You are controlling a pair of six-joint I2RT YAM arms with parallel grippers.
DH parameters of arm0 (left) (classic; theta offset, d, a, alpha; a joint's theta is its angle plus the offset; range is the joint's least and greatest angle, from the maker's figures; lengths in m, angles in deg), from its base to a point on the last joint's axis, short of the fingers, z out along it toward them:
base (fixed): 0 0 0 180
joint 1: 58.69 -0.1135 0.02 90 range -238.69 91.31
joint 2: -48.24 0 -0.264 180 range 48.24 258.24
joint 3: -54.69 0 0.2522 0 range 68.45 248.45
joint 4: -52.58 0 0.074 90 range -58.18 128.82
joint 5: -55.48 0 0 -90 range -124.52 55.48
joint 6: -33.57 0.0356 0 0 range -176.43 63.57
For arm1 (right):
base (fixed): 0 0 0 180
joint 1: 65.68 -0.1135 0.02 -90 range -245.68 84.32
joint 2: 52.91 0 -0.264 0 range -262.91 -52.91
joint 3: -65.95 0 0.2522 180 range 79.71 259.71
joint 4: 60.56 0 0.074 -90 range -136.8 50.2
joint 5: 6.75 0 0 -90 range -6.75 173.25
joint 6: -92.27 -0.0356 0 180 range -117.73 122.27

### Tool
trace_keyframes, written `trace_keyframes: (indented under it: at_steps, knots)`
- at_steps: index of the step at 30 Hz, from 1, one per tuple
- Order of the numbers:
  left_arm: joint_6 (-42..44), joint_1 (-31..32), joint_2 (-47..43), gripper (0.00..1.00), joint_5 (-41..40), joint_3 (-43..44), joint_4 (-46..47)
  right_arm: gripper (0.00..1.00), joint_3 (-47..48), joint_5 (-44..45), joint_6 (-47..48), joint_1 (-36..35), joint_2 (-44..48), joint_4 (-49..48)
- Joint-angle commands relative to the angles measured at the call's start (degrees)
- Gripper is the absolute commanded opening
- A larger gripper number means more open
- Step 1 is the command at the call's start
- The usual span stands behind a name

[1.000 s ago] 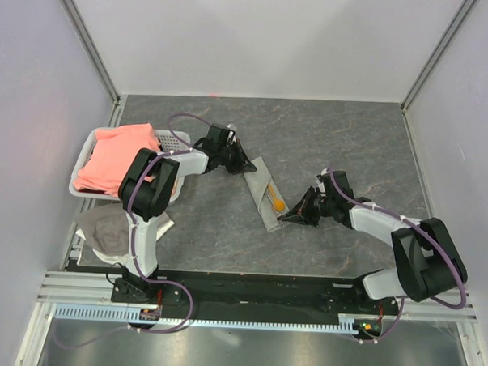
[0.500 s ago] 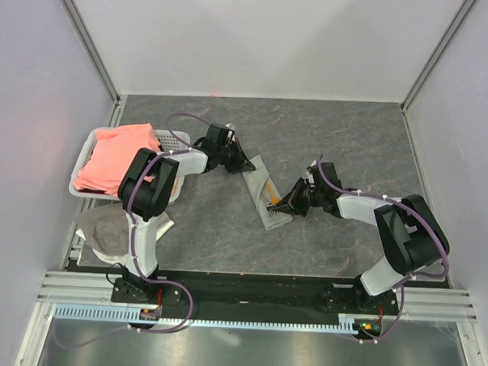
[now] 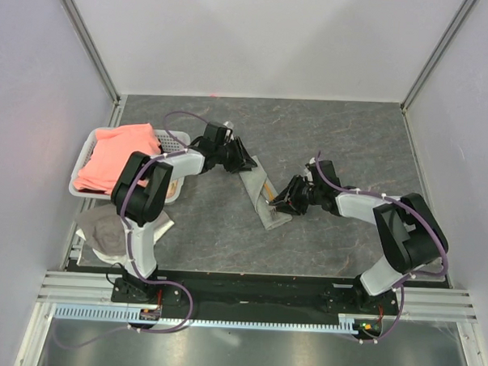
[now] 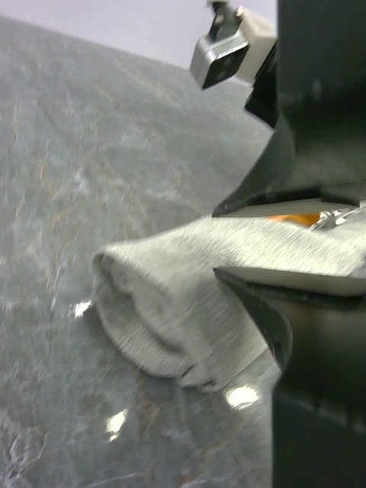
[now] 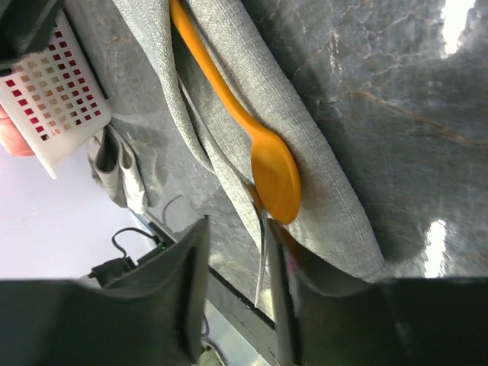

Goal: Fold the napkin into a case and place the utensils inside
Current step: Insert the fork into the folded napkin, then reset both arms

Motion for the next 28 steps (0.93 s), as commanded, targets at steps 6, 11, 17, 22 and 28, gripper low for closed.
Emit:
trace_keyframes:
  at_steps: [6, 11, 17, 22, 28]
  knots:
    - [3.3, 0.5, -19.3, 0.67, 2.7, -5.2, -1.9, 0.63, 1.7, 3.2, 10.7, -0.2, 9.4, 12.3]
    - [5.3, 2.0, -30.1, 0.69, 5.1, -12.7, -4.2, 0.74, 1.6, 8.7, 19.1, -0.2, 18.9, 21.8]
    - [6.9, 7.6, -49.1, 0.78, 5.3, -25.1, -3.2, 0.98, 0.4, 18.9, 31.2, -0.4, 31.7, 30.1]
    - [1.9, 14.8, -65.9, 0.82, 0.9, -36.7, 1.3, 0.98, -2.0, 20.0, 32.0, -0.3, 41.1, 29.1]
    - [-0.1, 16.5, -76.6, 0.89, -0.3, -42.6, 1.6, 0.98, -8.1, 8.7, 25.1, -0.4, 47.3, 15.3]
